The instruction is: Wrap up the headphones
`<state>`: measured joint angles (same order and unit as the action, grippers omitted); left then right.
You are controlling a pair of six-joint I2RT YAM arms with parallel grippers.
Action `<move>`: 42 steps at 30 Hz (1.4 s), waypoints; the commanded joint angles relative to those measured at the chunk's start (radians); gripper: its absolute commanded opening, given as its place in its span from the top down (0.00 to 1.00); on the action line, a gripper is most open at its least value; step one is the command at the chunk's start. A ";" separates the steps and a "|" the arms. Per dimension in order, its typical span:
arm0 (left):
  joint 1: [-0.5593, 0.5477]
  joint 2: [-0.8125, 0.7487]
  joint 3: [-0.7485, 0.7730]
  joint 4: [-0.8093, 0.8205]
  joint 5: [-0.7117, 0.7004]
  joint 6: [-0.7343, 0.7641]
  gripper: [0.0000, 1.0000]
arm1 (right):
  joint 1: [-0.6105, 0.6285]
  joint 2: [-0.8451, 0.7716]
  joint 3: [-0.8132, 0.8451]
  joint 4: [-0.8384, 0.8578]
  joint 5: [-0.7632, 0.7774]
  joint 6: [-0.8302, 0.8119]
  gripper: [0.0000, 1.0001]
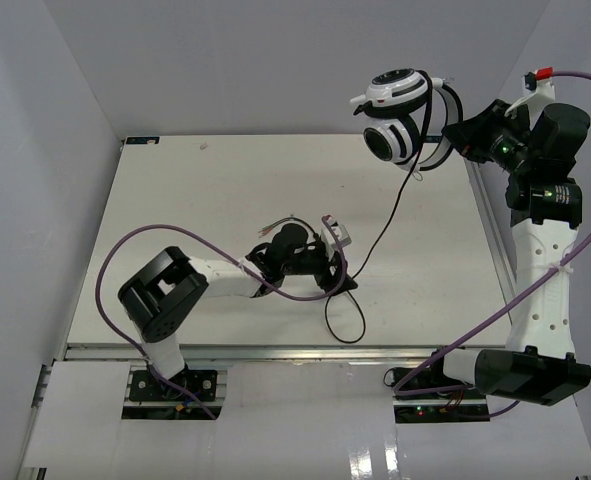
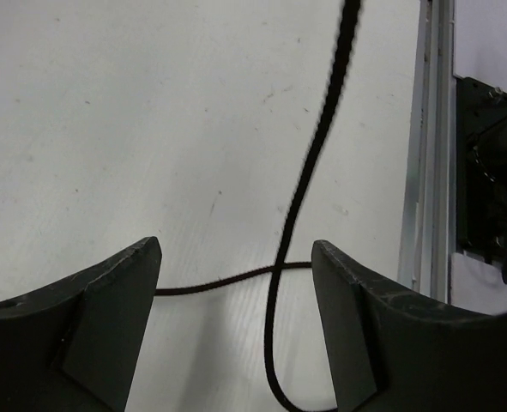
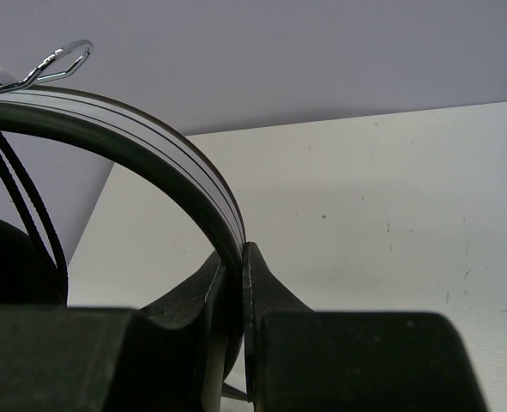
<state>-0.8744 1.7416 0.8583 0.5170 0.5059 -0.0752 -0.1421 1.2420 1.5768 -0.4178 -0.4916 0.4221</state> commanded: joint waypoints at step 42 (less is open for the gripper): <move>0.423 0.036 0.698 -0.689 0.715 -0.363 1.00 | 0.345 -0.387 -0.690 0.268 0.395 -1.182 0.92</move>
<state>-0.4290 1.8240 1.5466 -0.1544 1.0615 -0.2393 0.0606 0.8887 0.9400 -0.4124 -0.4662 -0.7951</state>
